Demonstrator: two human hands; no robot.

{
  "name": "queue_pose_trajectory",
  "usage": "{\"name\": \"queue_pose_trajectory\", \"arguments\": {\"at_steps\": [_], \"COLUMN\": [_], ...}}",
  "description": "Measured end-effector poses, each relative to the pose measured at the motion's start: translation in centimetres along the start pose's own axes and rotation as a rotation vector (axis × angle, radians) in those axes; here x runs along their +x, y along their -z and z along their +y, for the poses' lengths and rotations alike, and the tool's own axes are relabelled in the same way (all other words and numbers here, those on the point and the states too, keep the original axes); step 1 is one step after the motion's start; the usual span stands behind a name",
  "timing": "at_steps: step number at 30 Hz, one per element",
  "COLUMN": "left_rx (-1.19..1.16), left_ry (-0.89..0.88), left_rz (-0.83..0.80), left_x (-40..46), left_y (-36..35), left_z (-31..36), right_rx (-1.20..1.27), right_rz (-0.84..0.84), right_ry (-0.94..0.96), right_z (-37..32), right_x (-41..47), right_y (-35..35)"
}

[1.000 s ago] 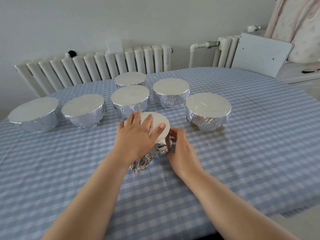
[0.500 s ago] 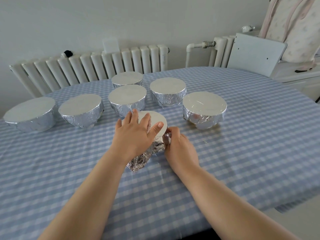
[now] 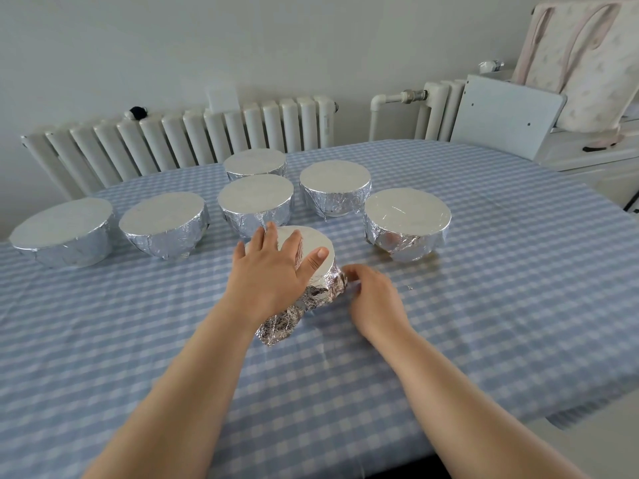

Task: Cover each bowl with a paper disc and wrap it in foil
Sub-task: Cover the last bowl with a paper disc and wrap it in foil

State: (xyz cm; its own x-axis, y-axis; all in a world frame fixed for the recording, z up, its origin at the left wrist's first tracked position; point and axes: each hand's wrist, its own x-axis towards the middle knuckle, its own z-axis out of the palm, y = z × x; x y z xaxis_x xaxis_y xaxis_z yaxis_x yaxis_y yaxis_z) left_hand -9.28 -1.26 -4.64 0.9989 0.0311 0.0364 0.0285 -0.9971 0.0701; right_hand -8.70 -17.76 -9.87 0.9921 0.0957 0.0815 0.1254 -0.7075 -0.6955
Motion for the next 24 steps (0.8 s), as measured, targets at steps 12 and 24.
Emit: {"name": "queue_pose_trajectory", "arguments": {"at_steps": [12, 24], "left_rx": [0.007, -0.015], "left_ry": [0.003, 0.013], "left_rz": [0.032, 0.024], "left_x": [0.3, 0.1], "left_y": [-0.3, -0.1], "left_z": [-0.2, 0.1], "right_rx": [0.436, 0.435], "right_rz": [0.097, 0.195], "right_ry": [-0.087, -0.163], "right_z": [-3.1, -3.7], "right_x": [0.1, 0.2], "right_y": [-0.9, -2.6]}}
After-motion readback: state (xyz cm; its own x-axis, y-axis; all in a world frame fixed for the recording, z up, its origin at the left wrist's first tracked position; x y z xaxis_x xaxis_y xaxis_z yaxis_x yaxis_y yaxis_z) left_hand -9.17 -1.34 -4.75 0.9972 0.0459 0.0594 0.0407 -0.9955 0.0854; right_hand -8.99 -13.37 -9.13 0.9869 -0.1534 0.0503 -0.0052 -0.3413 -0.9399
